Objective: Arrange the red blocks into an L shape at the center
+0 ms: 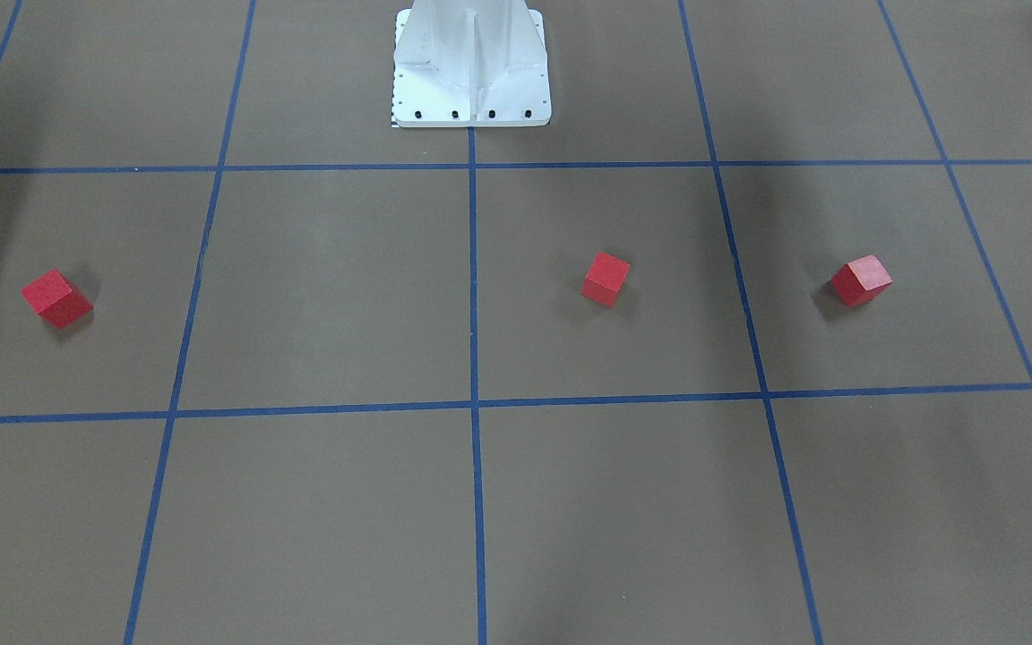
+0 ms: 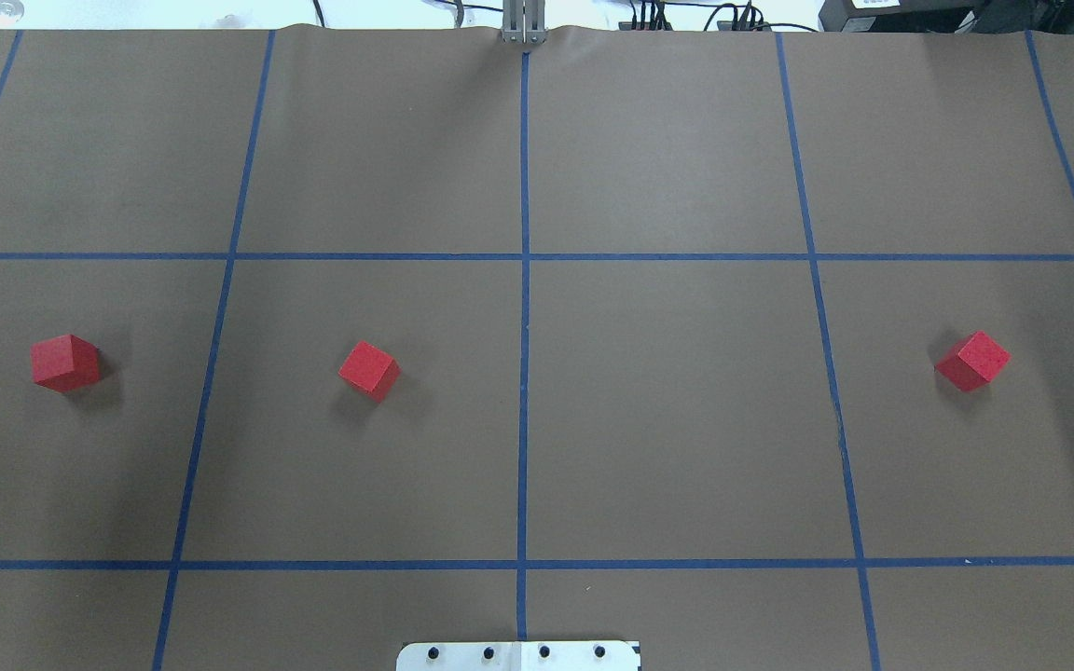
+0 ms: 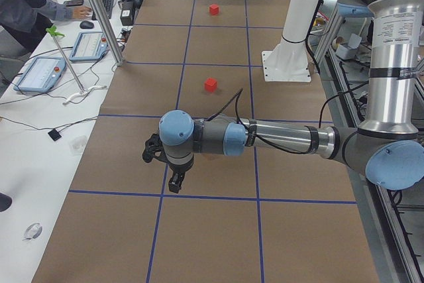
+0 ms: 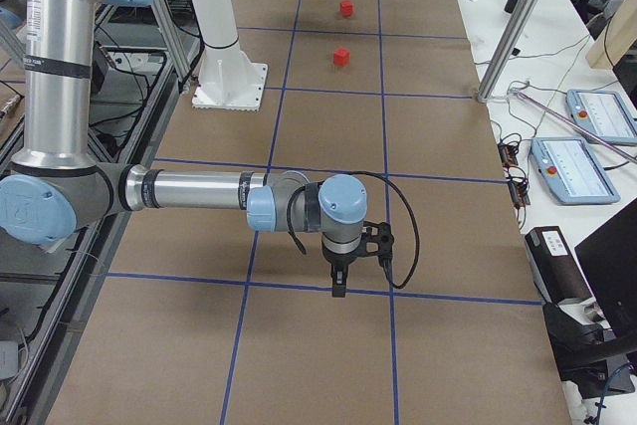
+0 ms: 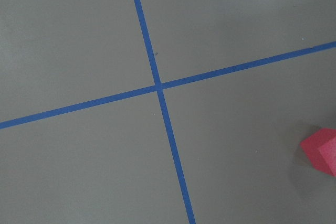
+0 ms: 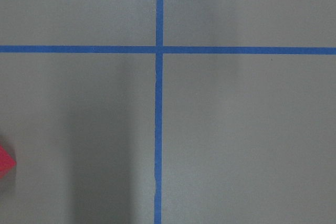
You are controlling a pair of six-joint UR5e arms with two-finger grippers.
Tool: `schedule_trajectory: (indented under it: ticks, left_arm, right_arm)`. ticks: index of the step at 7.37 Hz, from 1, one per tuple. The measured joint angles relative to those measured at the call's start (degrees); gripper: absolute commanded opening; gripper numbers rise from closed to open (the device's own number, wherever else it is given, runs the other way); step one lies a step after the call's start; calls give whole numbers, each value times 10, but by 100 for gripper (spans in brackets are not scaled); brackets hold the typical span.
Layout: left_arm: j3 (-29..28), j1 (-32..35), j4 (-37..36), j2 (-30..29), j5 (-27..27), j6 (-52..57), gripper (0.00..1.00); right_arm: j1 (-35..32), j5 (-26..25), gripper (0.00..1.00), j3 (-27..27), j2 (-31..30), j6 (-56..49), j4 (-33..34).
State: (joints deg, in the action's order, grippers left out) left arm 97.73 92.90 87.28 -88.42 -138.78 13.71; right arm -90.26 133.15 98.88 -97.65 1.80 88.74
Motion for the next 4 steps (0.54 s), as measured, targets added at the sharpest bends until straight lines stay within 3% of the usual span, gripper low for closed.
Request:
schedule_trajectory:
  ticks: [4]
  left_arm:
    - [3, 0, 0, -1, 0, 0, 100]
  right_arm:
    - [0, 1, 100, 3, 4, -3, -3]
